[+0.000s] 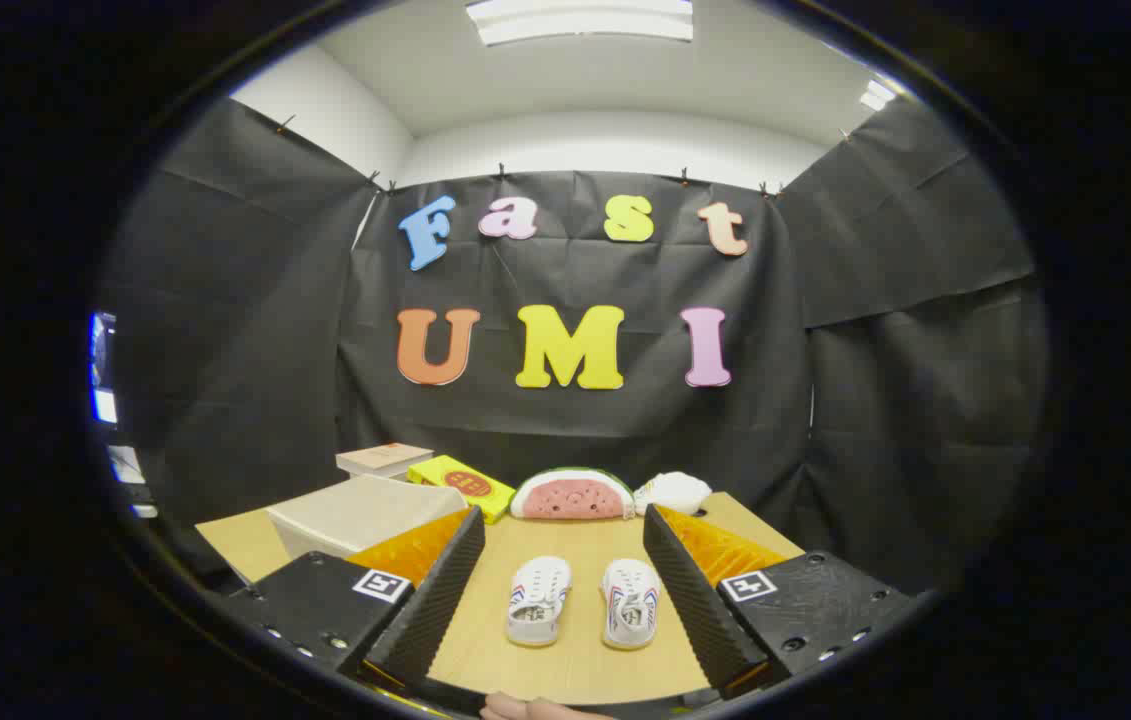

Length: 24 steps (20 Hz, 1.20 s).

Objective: Open the storage box then place both shoes into the box .Put the left shoe in first, then the right shoe, with the right side of both shoes facing outward in a uniform manner.

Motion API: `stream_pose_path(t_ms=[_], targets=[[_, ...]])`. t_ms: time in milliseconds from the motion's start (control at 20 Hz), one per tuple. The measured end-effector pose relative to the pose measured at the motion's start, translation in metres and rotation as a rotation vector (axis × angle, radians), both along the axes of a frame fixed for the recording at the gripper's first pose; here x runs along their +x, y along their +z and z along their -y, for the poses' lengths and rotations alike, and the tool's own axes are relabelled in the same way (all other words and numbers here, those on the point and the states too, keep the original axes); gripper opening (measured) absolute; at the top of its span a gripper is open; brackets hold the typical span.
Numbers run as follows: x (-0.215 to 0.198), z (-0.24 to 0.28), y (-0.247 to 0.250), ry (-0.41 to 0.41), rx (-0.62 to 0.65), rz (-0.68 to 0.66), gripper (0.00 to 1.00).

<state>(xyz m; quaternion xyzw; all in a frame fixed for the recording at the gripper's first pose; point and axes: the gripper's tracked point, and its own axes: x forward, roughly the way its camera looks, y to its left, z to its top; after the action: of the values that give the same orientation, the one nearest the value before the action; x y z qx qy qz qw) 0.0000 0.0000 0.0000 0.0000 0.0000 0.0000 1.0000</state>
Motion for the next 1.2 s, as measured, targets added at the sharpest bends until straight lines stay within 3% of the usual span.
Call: stream_pose_path(t_ms=[750, 1200], targets=[[0.014, 0.007, -0.02, 0.007, -0.008, -0.02, 0.96], [0.083, -0.01, -0.023, 0.146, 0.038, -0.075, 0.96]])
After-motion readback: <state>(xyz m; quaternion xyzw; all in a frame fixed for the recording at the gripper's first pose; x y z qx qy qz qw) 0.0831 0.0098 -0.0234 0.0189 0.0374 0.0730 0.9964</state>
